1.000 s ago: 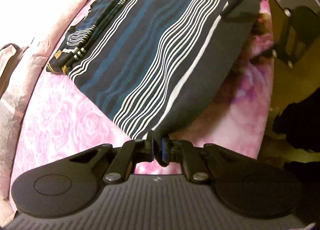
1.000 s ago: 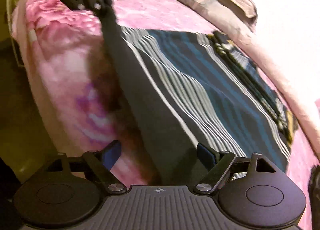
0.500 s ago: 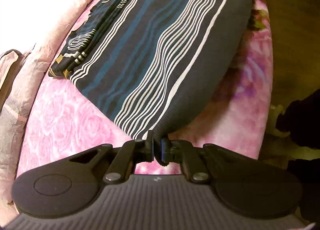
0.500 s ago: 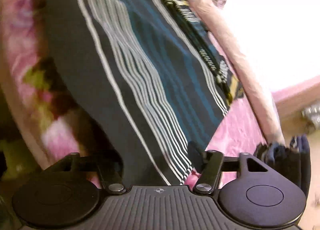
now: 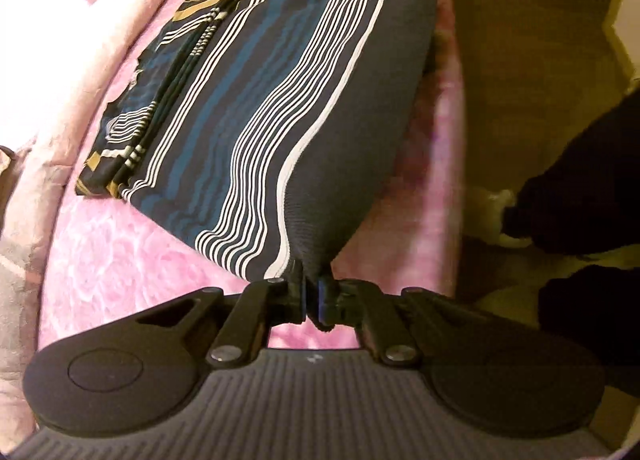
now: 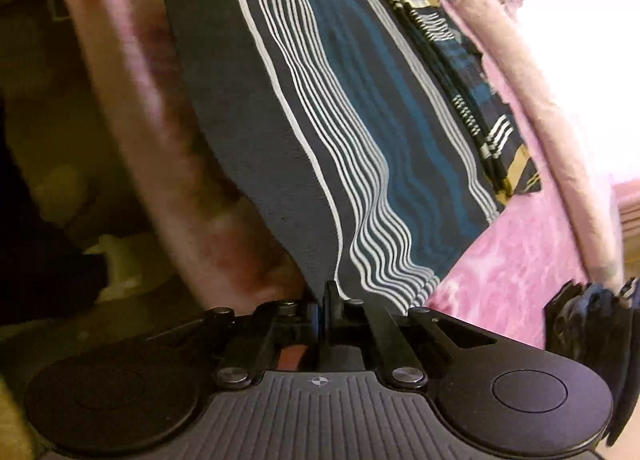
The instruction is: Fold clothes
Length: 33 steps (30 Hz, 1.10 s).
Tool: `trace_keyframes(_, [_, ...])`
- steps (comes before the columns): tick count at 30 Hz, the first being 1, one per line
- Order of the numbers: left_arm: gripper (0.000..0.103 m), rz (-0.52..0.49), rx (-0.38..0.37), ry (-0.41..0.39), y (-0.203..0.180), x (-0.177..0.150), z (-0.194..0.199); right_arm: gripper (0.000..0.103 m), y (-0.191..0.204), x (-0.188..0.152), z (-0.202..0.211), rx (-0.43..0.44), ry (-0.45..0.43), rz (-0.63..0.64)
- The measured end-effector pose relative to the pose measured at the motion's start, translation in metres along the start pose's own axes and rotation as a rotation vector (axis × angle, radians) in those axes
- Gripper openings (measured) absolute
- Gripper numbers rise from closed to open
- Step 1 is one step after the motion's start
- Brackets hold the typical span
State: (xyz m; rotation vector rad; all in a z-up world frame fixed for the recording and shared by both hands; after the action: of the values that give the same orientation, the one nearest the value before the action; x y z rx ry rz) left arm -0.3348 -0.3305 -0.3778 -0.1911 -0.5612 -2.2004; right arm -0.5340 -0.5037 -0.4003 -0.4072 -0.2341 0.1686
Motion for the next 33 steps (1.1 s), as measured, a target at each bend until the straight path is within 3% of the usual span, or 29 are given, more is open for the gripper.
trace_keyframes(9, [0.002,0.059,-0.264,0.055,-0.095,-0.036,0.072,0.001,0.091,-0.027,0.088,0.223,0.097,-0.032])
trace_keyframes(12, [0.002,0.039,-0.302,0.015,-0.101,-0.033,0.090,0.001,0.096,-0.028,0.106,0.242,0.112,-0.038])
trace_keyframes(16, [0.002,0.052,-0.239,-0.055,-0.042,-0.009,0.100,0.001,0.032,-0.001,0.126,0.130,0.073,-0.047])
trace_keyframes(21, [0.003,0.091,-0.059,-0.121,0.089,0.034,0.093,0.001,-0.086,0.062,0.129,-0.051,-0.035,-0.026])
trace_keyframes(23, [0.003,0.135,-0.014,-0.107,0.144,0.050,0.078,0.001,-0.134,0.088,0.122,-0.102,-0.076,-0.016])
trace_keyframes(27, [0.003,0.228,0.039,-0.062,0.240,0.079,0.038,0.001,-0.205,0.125,0.071,-0.074,-0.107,-0.007])
trace_keyframes(33, [0.003,0.336,0.027,0.054,0.312,0.088,-0.059,0.001,-0.277,0.146,-0.050,0.087,-0.071,-0.044])
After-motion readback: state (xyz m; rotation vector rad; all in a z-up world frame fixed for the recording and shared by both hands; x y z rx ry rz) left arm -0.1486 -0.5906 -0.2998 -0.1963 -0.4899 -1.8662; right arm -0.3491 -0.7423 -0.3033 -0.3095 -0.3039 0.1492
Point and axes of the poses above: each gripper's, at about its wrist camera, not at the fingertips, and z roughly against the way its jaws point, y to its left, x to its top, the point moved 9 cm from there along -z, roughly the way its jaws point, and after that the axes turned 1 degree about x, right-handed, at the moved point
